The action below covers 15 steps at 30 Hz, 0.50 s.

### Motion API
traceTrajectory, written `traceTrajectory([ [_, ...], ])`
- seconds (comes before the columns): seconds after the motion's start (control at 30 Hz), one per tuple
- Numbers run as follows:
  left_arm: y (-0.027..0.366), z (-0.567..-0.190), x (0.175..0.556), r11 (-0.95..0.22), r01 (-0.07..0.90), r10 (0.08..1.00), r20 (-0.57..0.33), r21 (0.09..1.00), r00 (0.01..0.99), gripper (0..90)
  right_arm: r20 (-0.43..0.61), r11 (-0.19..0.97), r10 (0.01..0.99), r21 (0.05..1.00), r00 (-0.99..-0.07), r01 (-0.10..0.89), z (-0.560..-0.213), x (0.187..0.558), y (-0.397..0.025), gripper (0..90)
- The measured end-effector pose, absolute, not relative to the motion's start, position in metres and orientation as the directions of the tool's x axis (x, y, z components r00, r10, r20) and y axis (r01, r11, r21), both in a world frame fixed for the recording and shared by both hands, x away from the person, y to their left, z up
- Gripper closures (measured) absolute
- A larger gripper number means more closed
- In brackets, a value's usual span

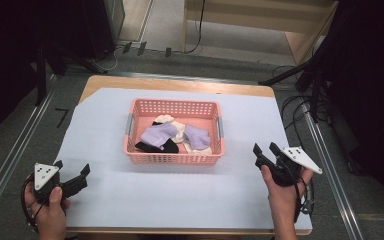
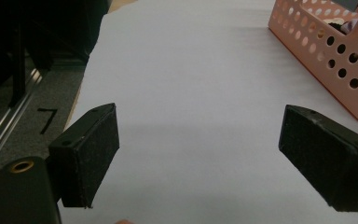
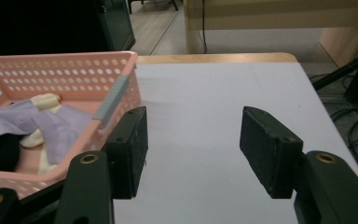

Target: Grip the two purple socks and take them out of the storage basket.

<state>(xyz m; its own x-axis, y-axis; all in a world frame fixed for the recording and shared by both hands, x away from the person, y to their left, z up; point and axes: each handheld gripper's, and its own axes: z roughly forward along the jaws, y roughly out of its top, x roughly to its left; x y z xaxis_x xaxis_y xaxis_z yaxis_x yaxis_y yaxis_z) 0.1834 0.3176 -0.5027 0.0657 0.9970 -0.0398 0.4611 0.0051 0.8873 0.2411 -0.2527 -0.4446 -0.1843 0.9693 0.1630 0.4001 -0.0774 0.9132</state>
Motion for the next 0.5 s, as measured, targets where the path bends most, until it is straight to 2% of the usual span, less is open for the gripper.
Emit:
traceTrajectory([
  [0.23,0.318,-0.503,0.183,0.005,0.462,0.997,-0.042,0.887,0.069,13.3,0.139,-0.022,0.958,0.907,-0.249,0.42,-0.431,0.26,-0.217,42.5],
  [0.5,0.318,-0.503,0.184,0.008,0.463,0.997,-0.044,0.886,0.068,13.4,0.125,0.021,0.945,0.899,-0.303,0.437,-0.43,0.277,-0.184,43.2],
])
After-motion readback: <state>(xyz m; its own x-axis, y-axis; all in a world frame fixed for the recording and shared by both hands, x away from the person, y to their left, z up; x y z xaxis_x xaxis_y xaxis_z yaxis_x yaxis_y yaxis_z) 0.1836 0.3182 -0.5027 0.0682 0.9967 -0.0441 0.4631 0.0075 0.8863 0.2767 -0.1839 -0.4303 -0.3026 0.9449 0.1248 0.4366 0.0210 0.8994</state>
